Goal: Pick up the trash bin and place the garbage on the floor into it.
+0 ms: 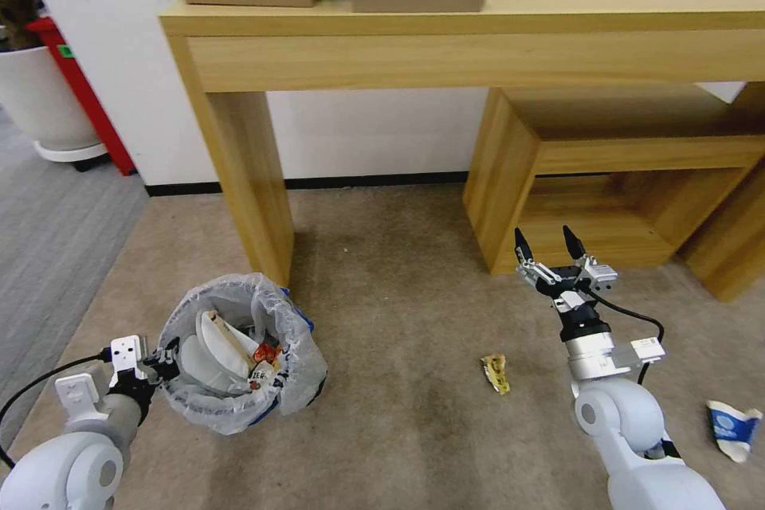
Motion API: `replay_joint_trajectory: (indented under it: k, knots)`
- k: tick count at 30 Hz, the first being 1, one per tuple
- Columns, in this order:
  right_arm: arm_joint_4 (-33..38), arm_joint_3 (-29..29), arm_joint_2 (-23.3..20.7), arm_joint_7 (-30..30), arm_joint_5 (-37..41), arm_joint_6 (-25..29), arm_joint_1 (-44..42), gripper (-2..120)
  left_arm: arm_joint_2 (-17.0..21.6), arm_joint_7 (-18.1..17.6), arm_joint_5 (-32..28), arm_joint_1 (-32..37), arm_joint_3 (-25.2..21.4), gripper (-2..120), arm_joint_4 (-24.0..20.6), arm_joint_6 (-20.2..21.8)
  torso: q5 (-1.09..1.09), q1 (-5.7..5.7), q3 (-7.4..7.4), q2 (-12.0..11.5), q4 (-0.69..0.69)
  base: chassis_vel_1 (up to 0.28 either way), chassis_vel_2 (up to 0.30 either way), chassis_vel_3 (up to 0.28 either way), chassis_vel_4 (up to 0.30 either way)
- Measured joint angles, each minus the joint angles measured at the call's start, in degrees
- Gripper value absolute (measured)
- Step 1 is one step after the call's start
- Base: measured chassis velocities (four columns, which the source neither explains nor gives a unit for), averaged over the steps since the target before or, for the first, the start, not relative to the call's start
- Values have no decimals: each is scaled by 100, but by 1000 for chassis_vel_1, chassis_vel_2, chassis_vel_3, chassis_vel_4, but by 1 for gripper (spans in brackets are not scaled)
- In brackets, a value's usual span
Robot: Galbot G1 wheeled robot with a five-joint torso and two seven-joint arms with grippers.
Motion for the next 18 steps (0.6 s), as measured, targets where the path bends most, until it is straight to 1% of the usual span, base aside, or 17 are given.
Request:
replay_joint_trajectory:
  k: [9, 18]
  knots:
    - [-16, -3, 76, -3, -74, 36, -57, 100, 1, 9, 0, 11, 3, 0, -1, -25, 0, 0, 0, 0, -1, -109, -105, -96, -105]
    - [-42, -43, 100, -10, -121, 65, -73, 100, -16, 9, 1, 19, 0, 0, -2, -38, 0, 0, 0, 0, -1, -113, -101, -119, -114]
